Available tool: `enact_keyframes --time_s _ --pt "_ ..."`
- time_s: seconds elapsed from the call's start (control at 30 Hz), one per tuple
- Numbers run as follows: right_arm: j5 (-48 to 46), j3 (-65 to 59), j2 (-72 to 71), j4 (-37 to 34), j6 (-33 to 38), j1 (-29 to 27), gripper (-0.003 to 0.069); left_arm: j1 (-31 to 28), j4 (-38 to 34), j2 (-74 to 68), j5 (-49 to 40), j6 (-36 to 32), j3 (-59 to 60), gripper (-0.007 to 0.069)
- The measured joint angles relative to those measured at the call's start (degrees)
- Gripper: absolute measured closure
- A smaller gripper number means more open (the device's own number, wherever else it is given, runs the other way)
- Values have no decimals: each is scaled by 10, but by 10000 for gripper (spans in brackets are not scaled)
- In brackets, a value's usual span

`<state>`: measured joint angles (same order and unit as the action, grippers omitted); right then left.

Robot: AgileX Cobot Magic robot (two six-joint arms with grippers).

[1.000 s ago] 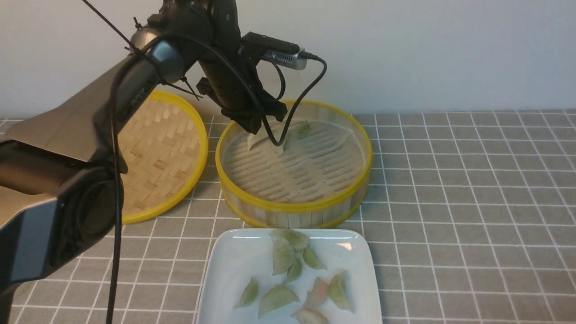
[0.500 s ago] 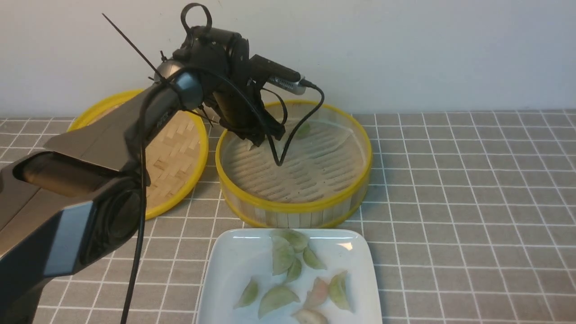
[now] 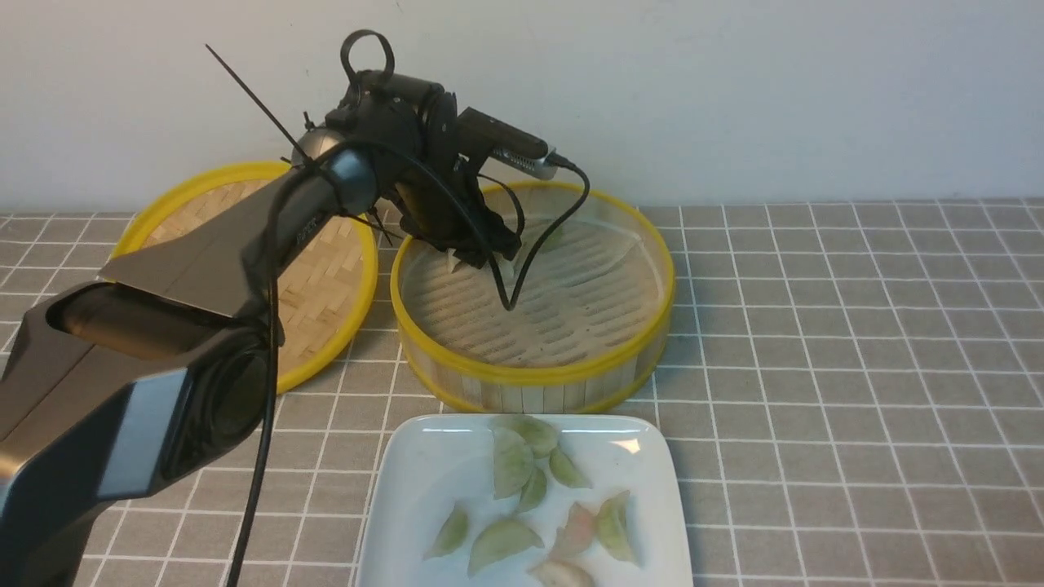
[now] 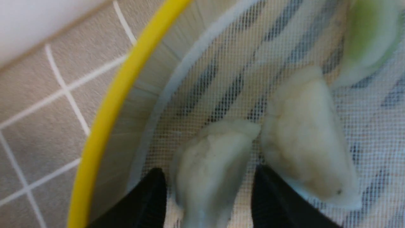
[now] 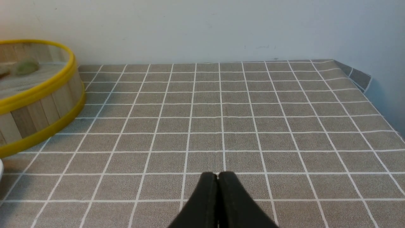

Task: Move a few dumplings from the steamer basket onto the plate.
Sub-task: Use the left arm to grab a dumpling from the steamer

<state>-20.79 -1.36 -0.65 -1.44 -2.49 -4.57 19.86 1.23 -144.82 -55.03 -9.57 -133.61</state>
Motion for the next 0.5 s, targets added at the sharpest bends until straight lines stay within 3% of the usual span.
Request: enact_keyframes --time_s 0.17,0.3,0.4,0.5 --pt "0 0 0 0 0 0 672 0 -2 -2 0 0 -2 293" --pt "0 0 0 0 0 0 672 0 -9 -2 -13 0 -7 411" --pt "0 0 0 0 0 0 672 0 -9 -2 -43 1 -19 408" --pt "0 0 0 0 0 0 672 0 -18 18 -134 4 -59 408"
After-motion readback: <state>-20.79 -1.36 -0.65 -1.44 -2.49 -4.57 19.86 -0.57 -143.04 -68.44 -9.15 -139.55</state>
